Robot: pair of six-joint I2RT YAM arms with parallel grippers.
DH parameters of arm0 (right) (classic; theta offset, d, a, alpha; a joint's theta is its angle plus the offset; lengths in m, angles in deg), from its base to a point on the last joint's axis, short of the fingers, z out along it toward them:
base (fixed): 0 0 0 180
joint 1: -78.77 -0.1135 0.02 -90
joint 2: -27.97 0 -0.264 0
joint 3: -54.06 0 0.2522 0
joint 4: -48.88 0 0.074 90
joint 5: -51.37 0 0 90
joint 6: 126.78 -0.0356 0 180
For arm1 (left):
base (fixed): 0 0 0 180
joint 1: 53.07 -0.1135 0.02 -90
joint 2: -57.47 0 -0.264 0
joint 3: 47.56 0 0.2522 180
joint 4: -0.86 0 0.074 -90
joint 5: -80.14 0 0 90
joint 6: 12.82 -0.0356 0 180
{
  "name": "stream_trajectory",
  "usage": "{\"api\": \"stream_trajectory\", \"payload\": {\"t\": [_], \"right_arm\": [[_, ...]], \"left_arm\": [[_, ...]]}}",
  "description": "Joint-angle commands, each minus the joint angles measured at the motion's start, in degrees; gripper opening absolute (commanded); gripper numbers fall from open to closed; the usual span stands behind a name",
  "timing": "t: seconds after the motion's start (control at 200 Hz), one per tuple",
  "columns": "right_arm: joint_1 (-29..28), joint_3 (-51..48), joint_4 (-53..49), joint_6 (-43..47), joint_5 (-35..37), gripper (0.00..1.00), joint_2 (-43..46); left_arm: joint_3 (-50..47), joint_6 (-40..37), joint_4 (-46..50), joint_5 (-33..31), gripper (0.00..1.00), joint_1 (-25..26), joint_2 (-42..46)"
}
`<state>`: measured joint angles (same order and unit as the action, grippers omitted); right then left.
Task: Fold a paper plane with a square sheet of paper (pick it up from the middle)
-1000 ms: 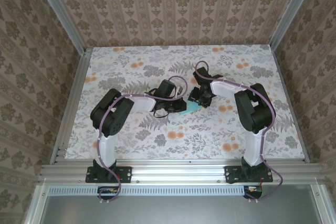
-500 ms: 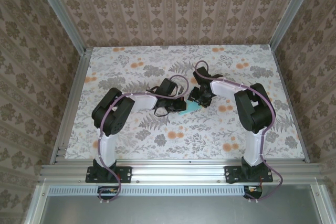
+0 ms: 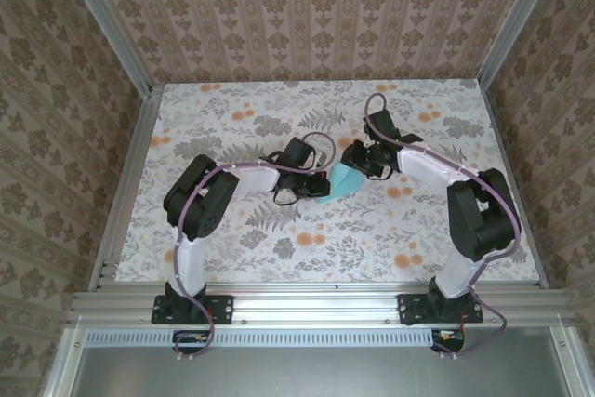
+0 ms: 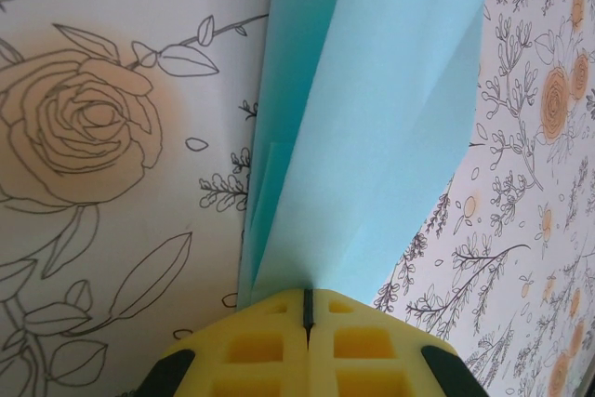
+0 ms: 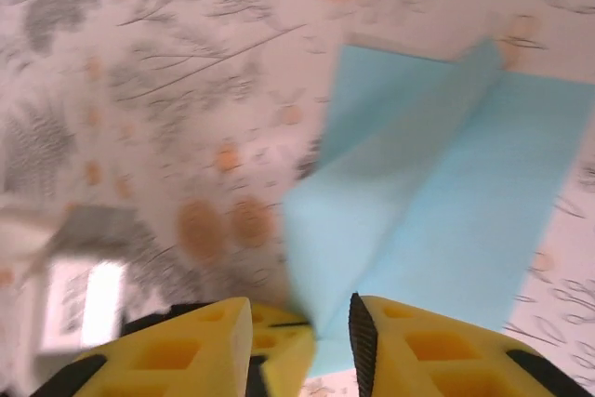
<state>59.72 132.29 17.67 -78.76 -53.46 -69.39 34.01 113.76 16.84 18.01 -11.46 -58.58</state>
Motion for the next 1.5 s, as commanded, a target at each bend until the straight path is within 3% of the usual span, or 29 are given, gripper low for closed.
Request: {"api": "stream_trajectory", "payload": {"t": [0.0, 0.215, 0.385, 0.74, 1.495], "right_arm": [[-0.82, -3.77, 8.45, 0.15, -7.45, 0.26, -1.17], [-1.95, -5.65, 13.94, -2.44, -11.42, 0.07, -6.73], [-2.13, -6.34, 14.68, -2.63, -12.03, 0.00, -9.44], [-1.62, -8.03, 14.61, -1.71, -10.61, 0.00, -12.92], [9.65, -4.00, 15.04, -0.25, -9.61, 0.00, -16.63]], "left_arm": [[-0.55, -1.95, 6.75, -1.43, 0.00, 0.06, -3.48], [-0.47, -2.04, 6.66, -1.34, 0.00, 0.01, -3.91], [-0.49, -1.90, 6.40, -1.34, 0.00, 0.05, -4.01], [-0.71, -1.62, 6.66, -1.95, 0.00, 0.06, -3.42], [-4.17, -3.93, 10.77, -1.70, 0.00, 0.04, -2.87]]}}
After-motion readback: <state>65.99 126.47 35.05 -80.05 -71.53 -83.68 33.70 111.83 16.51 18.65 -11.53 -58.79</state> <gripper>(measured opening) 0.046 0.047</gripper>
